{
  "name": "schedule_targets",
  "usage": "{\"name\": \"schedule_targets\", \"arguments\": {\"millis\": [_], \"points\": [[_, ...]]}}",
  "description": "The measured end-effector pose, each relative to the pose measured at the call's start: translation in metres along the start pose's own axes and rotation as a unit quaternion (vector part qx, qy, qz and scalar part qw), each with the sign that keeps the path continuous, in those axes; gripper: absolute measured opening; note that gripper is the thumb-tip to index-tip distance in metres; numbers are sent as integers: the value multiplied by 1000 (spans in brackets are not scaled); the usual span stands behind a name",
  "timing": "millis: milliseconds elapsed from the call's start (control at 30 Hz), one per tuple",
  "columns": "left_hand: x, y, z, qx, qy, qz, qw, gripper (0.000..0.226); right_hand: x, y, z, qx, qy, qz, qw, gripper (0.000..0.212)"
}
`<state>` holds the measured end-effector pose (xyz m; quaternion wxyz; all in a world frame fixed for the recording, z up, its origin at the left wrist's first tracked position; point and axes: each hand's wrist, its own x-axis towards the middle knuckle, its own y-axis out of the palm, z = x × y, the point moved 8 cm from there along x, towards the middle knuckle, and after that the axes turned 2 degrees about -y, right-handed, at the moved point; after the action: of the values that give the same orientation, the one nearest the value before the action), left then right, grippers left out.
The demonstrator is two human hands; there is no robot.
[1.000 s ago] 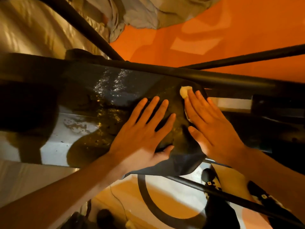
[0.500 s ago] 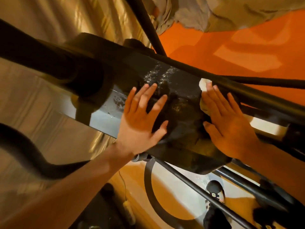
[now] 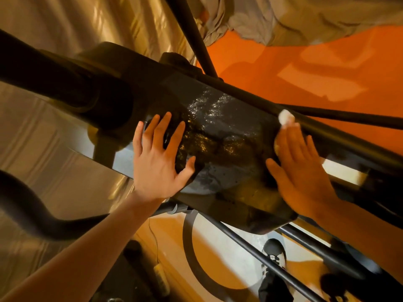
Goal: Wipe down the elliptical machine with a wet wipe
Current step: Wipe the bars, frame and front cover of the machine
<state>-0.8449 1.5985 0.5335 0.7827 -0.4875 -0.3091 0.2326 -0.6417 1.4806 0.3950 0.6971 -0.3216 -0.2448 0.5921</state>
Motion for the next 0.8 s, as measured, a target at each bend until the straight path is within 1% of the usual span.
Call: {"name": "schedule_targets", "arguments": {"millis": [67,200,267,333,400,500,567,667,733,800], "points": [[0,0,0,4,-4,1,1000,71,21,-1,42,-51,-63,-27,996,82],[-1,0,0,3,-11,10,1000,70,64,-3,101,-41,-103,-96,989,77],[-1,-1,1,1,-18,8,1000,70,71,-5,108,-50,-143,-105,983,72],[-1,-2,0,1,-20,7,1000,69,66,-7,94,-71,-174,-84,979,69],[0,-2,-1,5,-18,6,1000,68,48,-7,66,-89,-174,-58,979,68],[0,-1,0,12,-18,15,1000,69,3,0,14,-99,-150,-29,983,69],[-1,1,0,17,-20,22,999,70,-19,5,-4,-105,-144,-7,984,71],[0,1,0,20,-18,23,999,70,-4,-1,17,-87,-145,-22,985,74],[0,0,-1,22,-19,22,999,70,33,-3,55,-88,-176,-42,980,74],[0,0,-1,18,-20,22,999,70,77,-11,95,-91,-186,-88,974,74]]}}
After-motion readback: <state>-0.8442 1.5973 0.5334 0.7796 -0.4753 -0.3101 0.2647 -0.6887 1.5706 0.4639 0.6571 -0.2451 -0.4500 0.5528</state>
